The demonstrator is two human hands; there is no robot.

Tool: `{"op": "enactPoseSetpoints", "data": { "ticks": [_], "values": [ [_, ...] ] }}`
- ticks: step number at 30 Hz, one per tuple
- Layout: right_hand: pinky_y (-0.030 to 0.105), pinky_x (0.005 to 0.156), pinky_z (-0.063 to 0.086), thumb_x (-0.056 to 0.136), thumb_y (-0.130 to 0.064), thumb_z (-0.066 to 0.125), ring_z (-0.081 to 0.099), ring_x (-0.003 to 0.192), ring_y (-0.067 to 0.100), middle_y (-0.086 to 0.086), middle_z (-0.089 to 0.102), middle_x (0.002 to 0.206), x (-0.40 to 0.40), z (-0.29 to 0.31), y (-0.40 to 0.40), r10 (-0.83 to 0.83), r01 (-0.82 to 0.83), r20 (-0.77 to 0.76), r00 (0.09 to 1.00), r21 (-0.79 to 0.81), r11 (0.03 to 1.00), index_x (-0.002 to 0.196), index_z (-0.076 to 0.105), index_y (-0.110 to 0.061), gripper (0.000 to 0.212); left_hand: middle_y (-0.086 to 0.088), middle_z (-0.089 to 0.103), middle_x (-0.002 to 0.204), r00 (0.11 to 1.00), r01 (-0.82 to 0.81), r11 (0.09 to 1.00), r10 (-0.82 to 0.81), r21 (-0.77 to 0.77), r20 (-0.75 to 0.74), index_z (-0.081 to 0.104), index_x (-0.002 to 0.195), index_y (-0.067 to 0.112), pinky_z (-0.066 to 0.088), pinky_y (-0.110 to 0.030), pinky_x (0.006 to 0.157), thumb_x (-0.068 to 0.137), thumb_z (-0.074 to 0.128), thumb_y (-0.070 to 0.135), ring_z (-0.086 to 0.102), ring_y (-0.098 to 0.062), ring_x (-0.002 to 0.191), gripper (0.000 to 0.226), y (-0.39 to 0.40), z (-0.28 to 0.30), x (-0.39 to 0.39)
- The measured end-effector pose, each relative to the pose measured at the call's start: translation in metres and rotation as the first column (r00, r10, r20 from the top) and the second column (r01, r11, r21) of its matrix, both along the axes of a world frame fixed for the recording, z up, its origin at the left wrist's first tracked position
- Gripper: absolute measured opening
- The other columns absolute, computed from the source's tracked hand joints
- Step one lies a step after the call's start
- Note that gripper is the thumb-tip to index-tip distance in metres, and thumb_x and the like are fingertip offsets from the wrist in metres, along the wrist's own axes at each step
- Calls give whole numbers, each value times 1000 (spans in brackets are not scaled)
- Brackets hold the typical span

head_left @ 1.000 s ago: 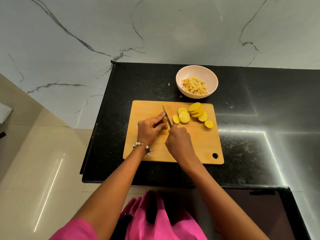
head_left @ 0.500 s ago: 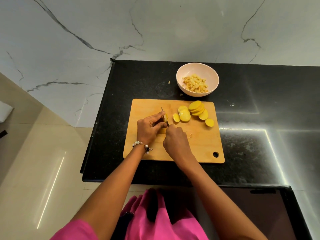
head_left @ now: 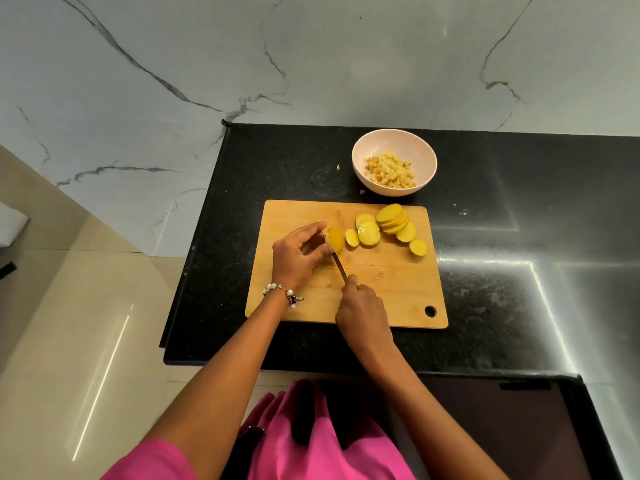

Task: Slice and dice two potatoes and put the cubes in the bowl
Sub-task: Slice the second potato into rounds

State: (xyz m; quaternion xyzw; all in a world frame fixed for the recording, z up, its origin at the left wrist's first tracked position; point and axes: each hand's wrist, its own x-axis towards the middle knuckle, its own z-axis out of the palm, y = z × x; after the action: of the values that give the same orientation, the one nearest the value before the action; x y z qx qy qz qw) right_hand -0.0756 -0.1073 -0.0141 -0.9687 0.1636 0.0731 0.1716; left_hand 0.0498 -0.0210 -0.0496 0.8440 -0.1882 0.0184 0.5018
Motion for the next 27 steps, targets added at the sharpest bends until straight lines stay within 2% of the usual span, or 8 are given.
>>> {"op": "enactPoseSetpoints", "data": {
  "ticks": [8,12,15,17,19,22,24,27],
  "values": [
    [42,79,50,93,-9,39,59,97,39,20,62,111,24,1,-38,-83,76,51,995,125,989,122,50,-4,32,7,61,111,1000,-7,999,7,-44,-8,64,118,13,44,-3,80,72,80,22,55,8,96,49,1,3,-4],
    [32,64,41,96,-13,46,60,89,35,17,66,97,19,4,-52,-114,84,115,987,237,968,105,59,-1,20,5,63,109,997,-35,994,27,-106,-74,67,111,17,53,-18,82,69,82,25,61,-6,101,46,4,1,-1],
    [34,60,42,96,-15,48,61,78,30,15,67,84,16,4,-57,-169,107,148,974,353,929,91,64,-4,20,2,64,108,992,-29,989,11,-147,-124,69,106,13,54,-19,82,67,83,17,62,-9,102,42,4,1,-3],
    [29,46,41,97,-17,49,57,59,21,12,65,73,12,6,-58,-297,192,87,951,587,786,90,66,-7,20,-2,65,109,993,-10,986,-10,-164,-121,69,102,9,54,-21,84,67,83,11,62,-8,102,38,3,1,-4],
    [21,37,32,98,-18,49,46,47,13,9,61,67,9,10,-58,-410,264,-42,911,823,502,100,65,-7,19,-4,65,112,995,9,990,-23,-142,-96,69,104,6,53,-21,86,67,82,8,62,-7,103,40,2,-2,-5],
    [17,35,26,99,-13,48,41,44,12,11,57,66,4,19,-58,-487,261,-137,863,945,197,100,62,-2,17,-2,63,116,998,38,997,-42,-69,-47,66,112,6,50,-16,89,67,82,9,60,-6,106,48,2,-5,-5],
    [17,34,26,98,-13,48,41,44,12,11,57,66,3,22,-58,-526,250,-137,839,956,150,97,61,-4,15,-2,63,118,999,51,999,-51,-3,-2,65,116,8,47,-15,92,68,82,13,58,-7,108,51,2,-6,-5],
    [20,35,30,99,-15,48,43,45,12,9,59,66,2,19,-54,-545,240,-21,838,911,335,100,63,-9,16,-5,63,118,995,17,988,-32,153,95,63,120,11,40,-20,92,71,80,24,55,-17,110,53,0,-10,-8]
  ]
}}
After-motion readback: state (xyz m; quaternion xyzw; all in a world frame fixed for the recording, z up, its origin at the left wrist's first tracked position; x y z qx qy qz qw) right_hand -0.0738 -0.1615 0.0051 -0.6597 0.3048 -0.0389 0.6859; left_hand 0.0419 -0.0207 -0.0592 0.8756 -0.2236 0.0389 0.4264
